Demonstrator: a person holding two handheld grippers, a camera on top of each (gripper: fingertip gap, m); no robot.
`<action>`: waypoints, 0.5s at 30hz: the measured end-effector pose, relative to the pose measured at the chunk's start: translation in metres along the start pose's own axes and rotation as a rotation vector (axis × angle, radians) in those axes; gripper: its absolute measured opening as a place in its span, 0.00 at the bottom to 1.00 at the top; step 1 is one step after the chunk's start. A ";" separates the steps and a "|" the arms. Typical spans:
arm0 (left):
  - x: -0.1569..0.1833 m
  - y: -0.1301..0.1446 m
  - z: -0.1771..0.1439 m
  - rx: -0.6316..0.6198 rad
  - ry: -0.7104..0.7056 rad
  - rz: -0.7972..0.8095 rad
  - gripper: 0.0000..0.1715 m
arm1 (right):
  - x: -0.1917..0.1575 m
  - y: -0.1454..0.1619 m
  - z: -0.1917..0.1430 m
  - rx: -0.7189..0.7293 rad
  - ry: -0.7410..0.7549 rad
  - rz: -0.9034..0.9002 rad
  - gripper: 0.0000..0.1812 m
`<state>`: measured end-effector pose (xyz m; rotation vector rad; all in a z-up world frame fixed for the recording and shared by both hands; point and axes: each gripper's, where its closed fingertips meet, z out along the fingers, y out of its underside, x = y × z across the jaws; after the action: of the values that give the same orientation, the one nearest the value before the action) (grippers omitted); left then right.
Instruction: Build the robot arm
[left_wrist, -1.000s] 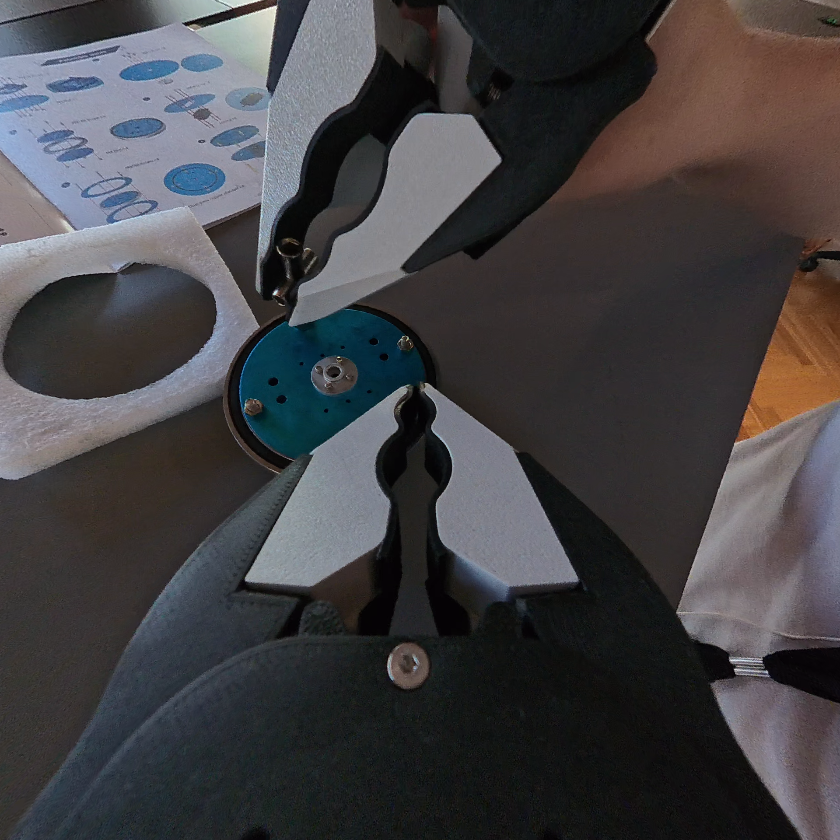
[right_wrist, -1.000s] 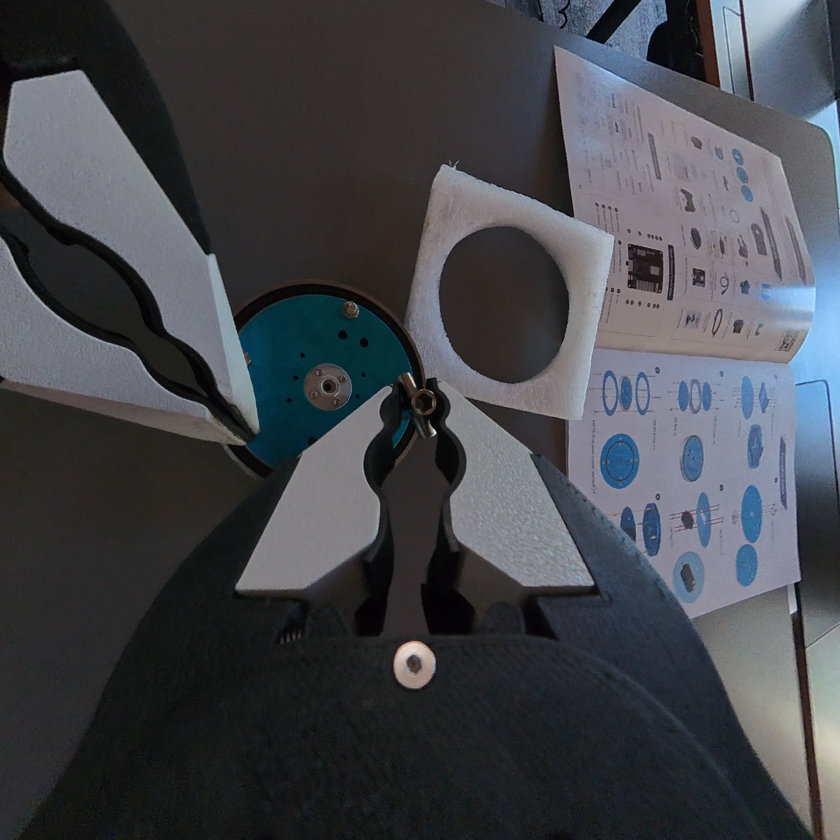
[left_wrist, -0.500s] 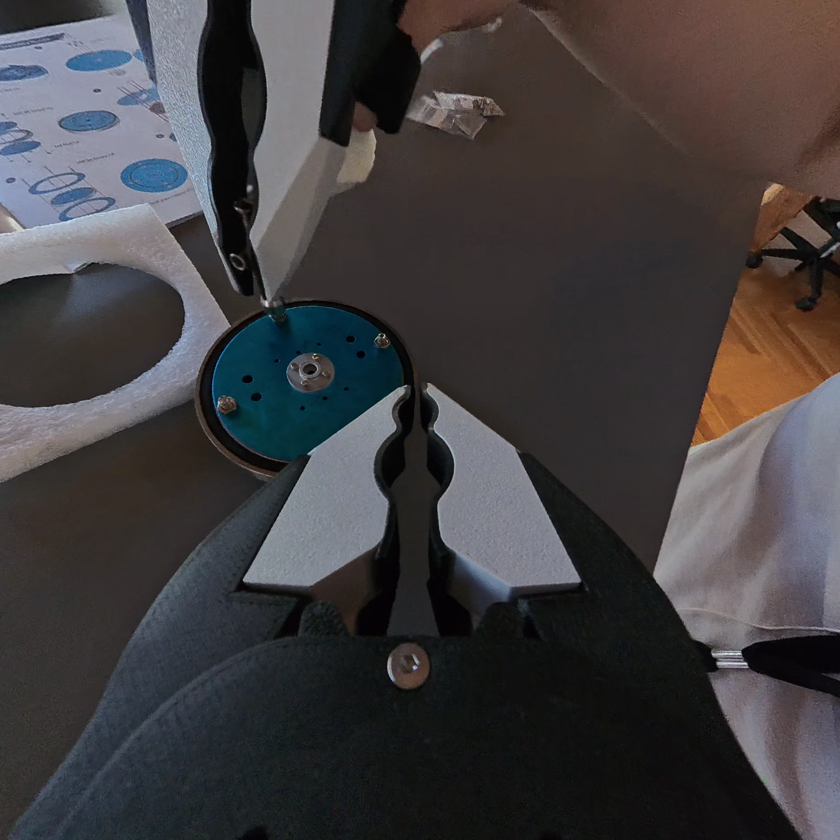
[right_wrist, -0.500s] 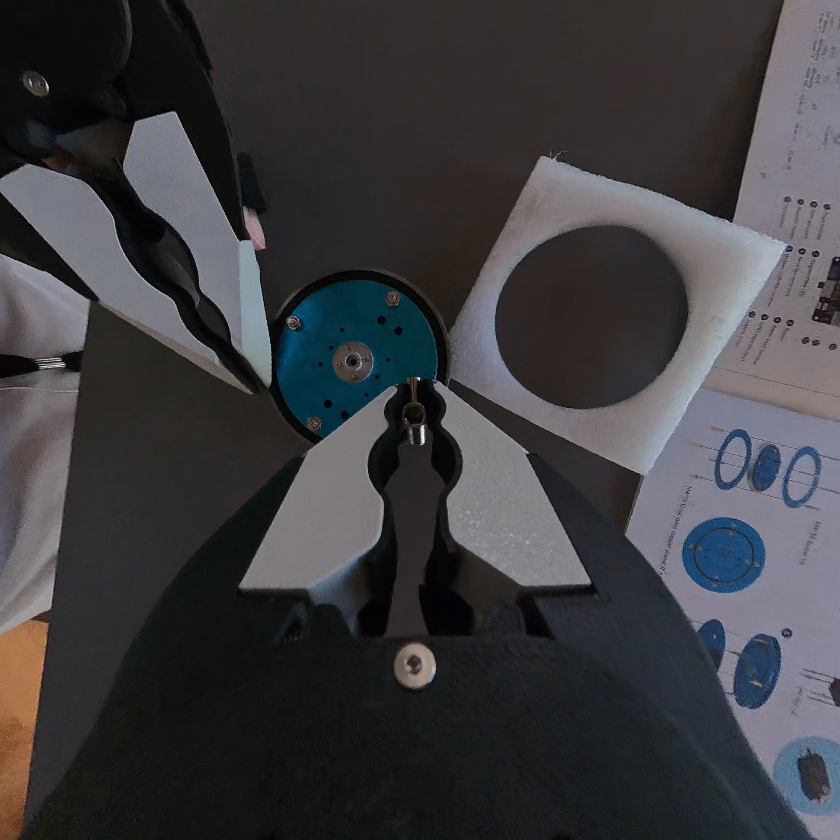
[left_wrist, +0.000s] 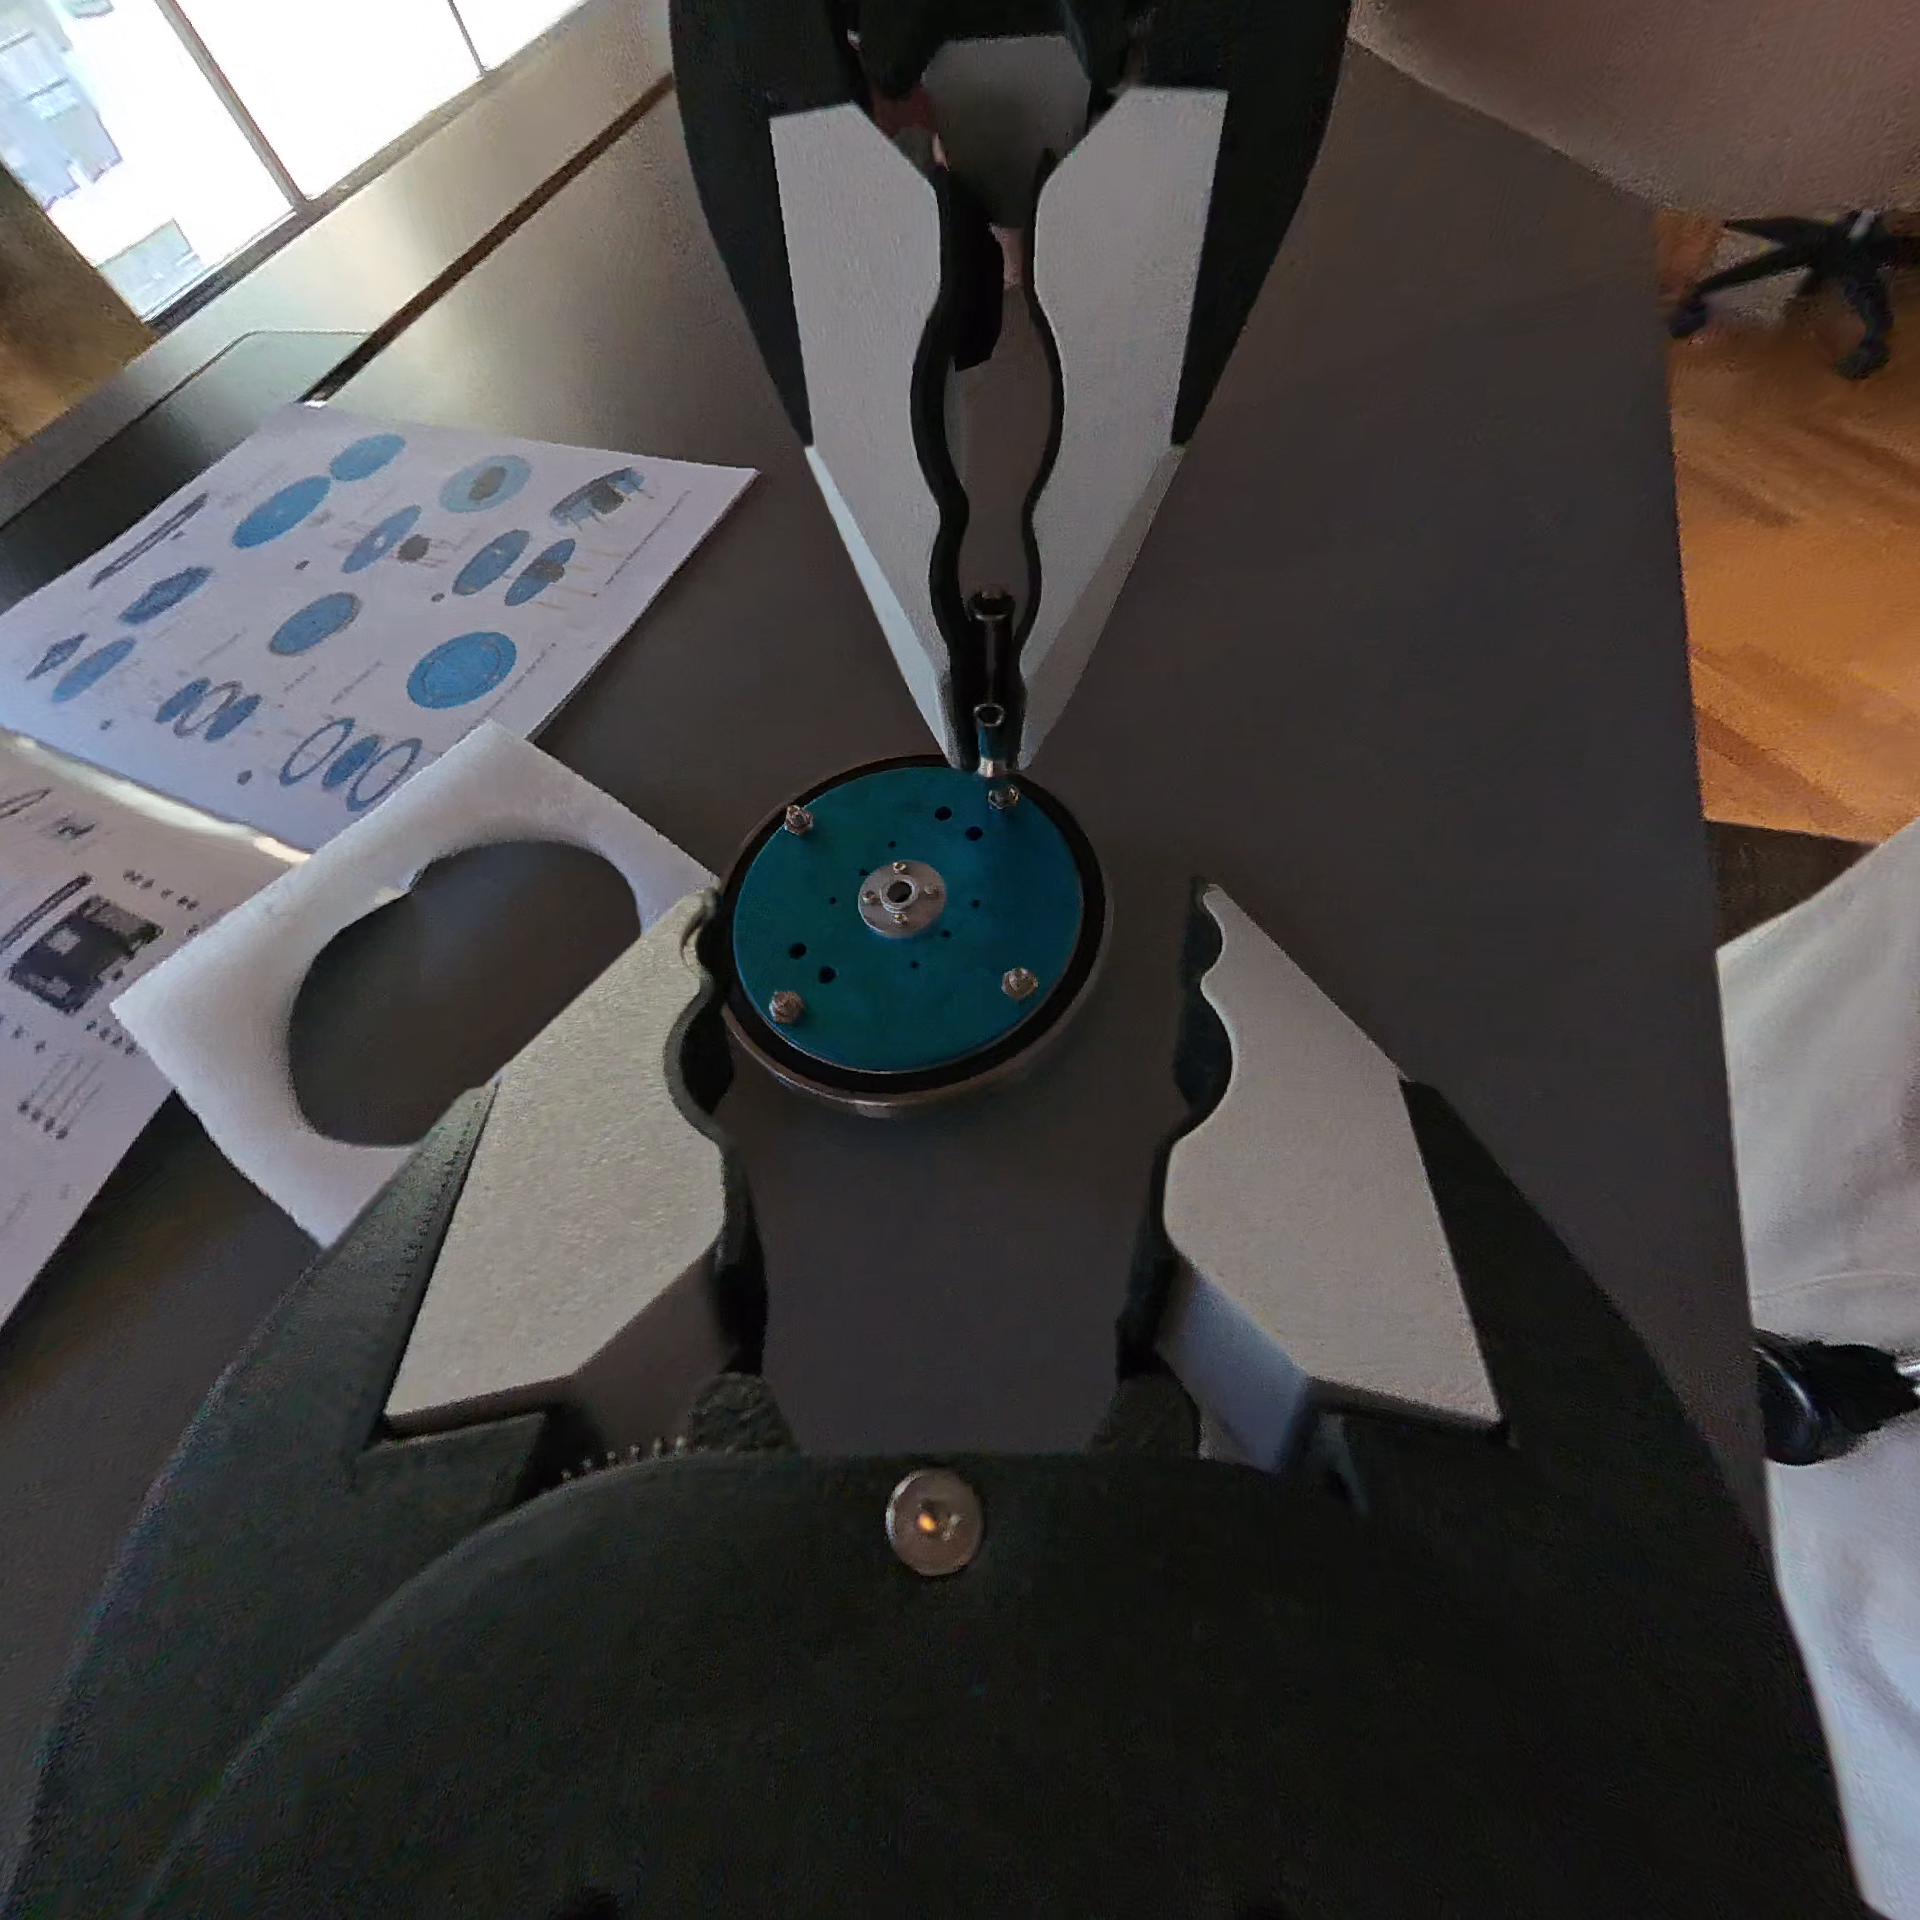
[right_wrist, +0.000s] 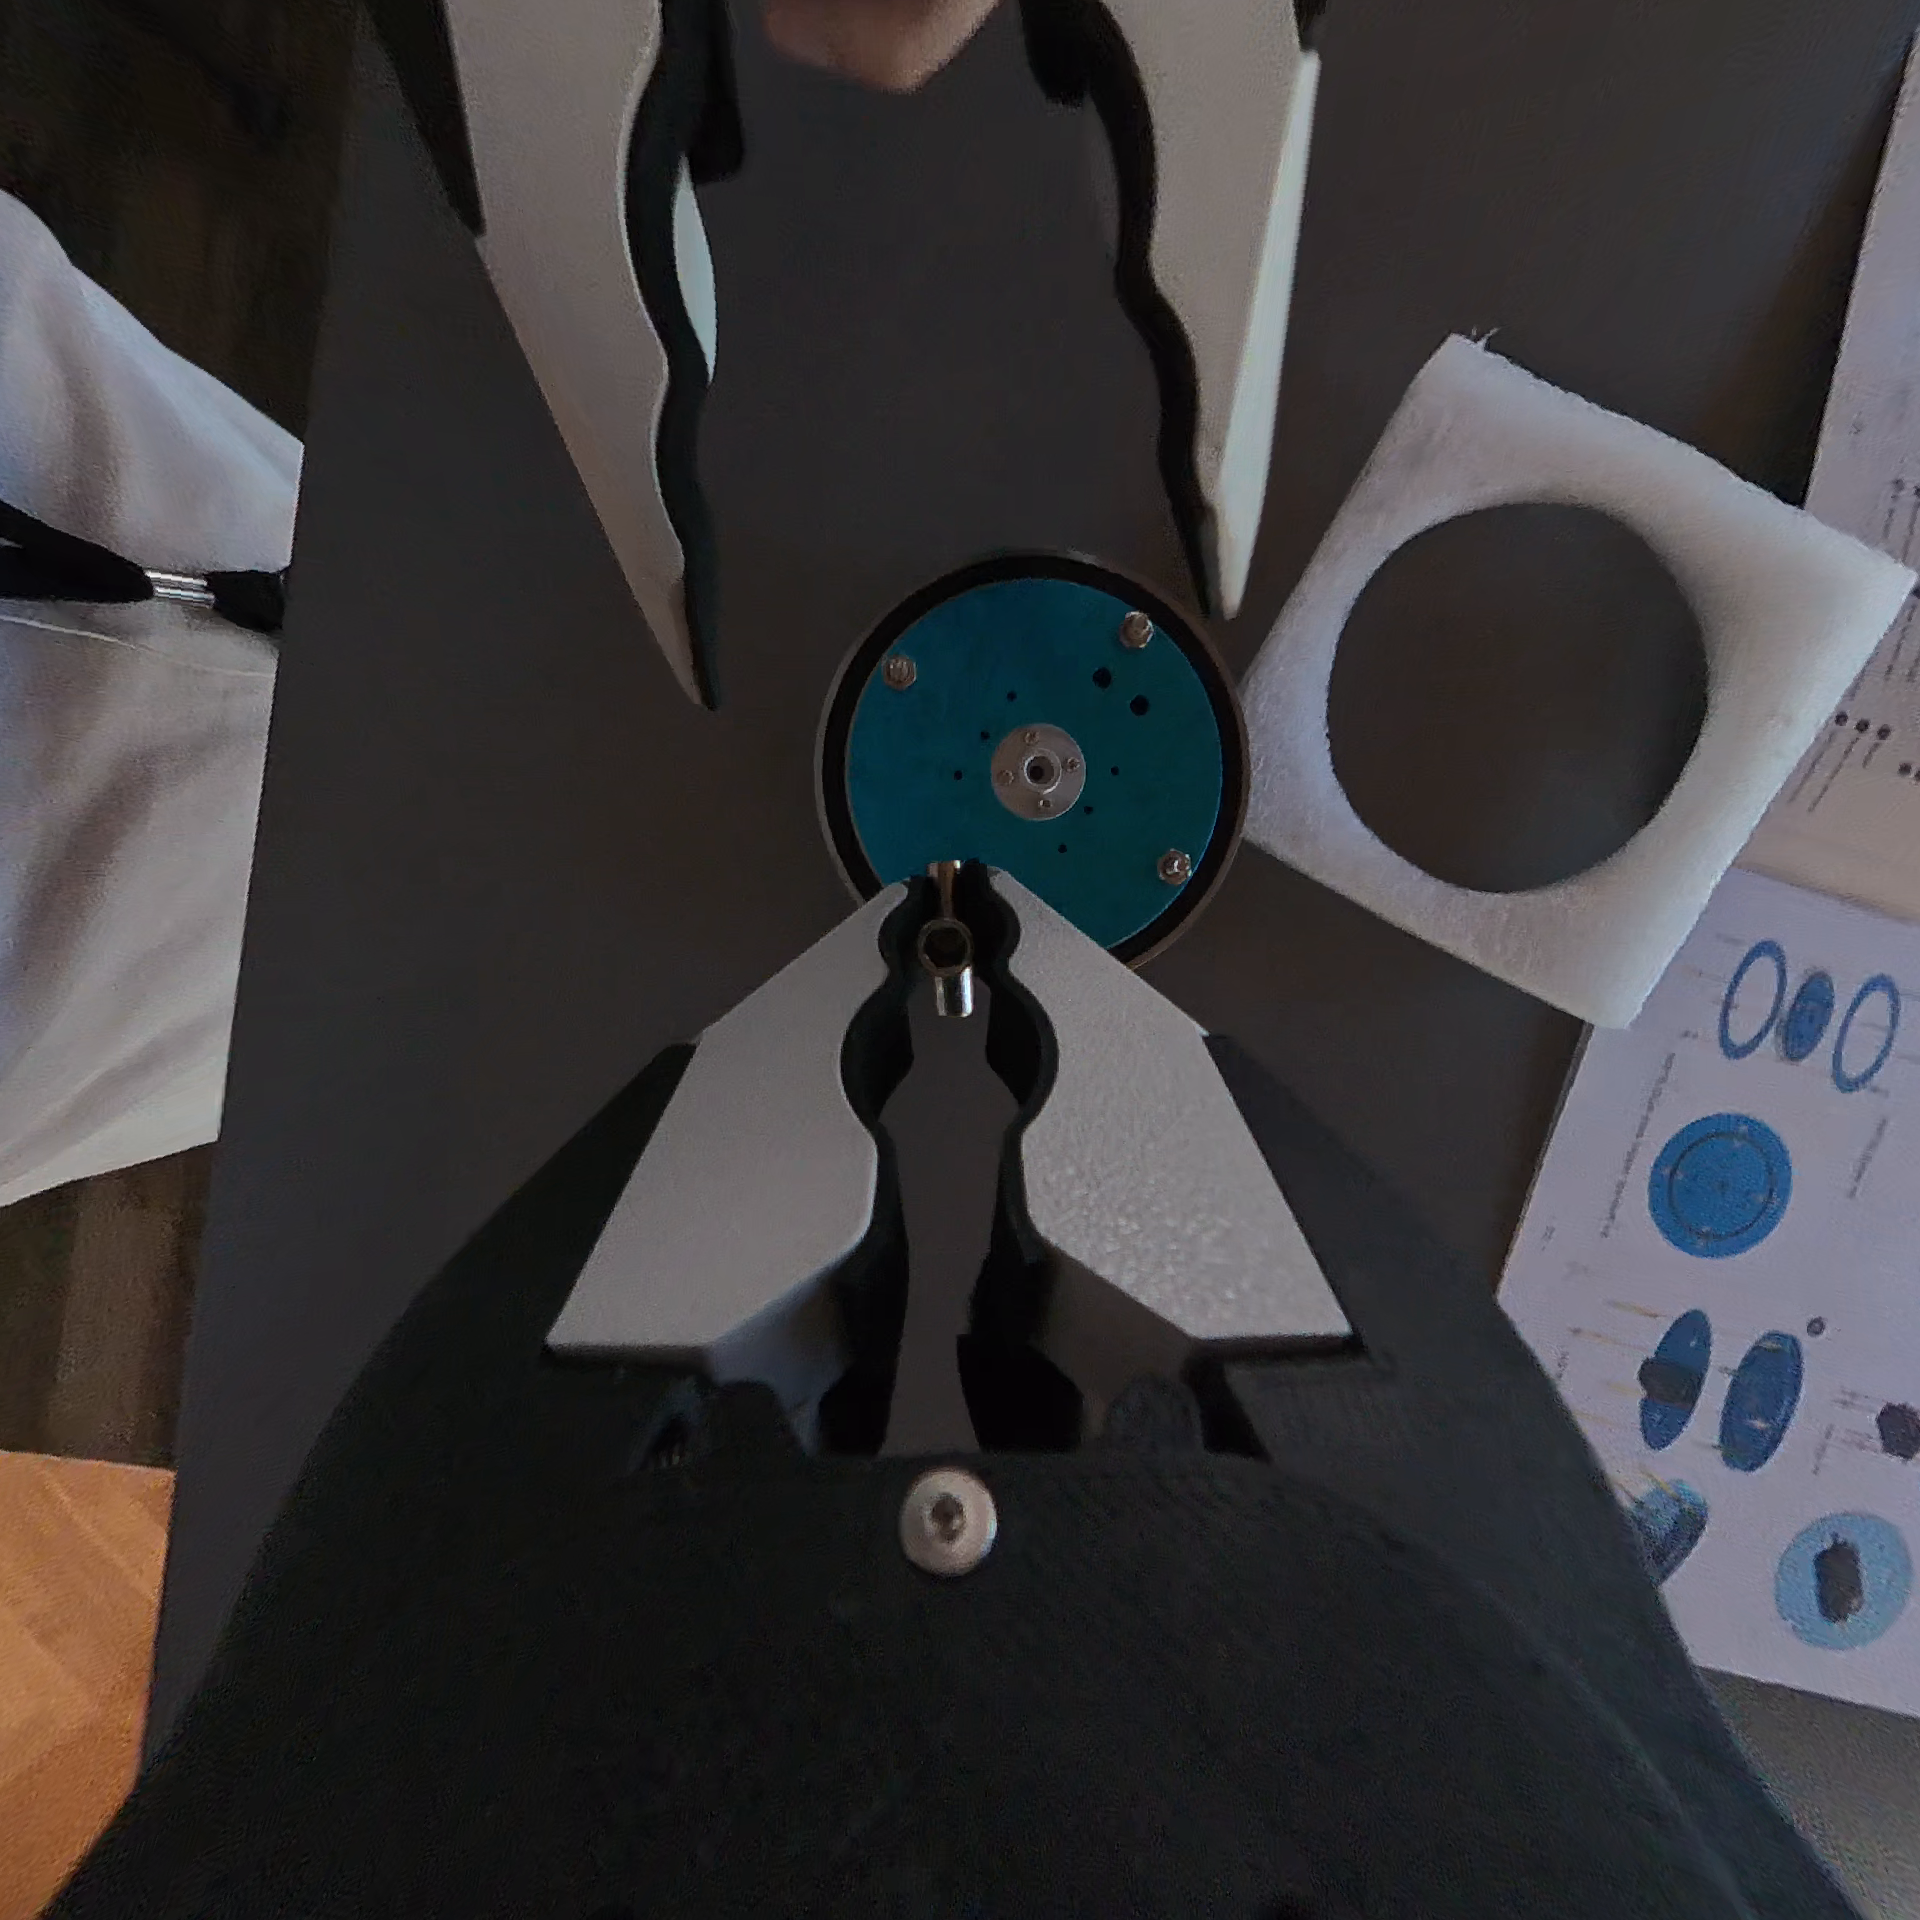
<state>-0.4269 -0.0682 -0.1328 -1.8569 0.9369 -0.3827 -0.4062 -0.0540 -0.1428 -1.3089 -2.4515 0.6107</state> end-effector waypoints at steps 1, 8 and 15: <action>-0.002 0.000 0.003 -0.002 0.027 0.017 0.53 | -0.001 -0.001 -0.001 0.009 0.004 0.015 0.05; -0.007 0.016 0.014 -0.036 0.120 0.037 0.59 | -0.001 0.002 0.004 -0.016 0.024 0.095 0.05; -0.013 0.022 0.023 -0.059 0.130 -0.002 0.65 | -0.001 0.002 0.007 -0.038 0.033 0.074 0.05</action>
<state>-0.4314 -0.0489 -0.1611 -1.9047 1.0440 -0.4863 -0.4075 -0.0553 -0.1499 -1.4189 -2.4091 0.5583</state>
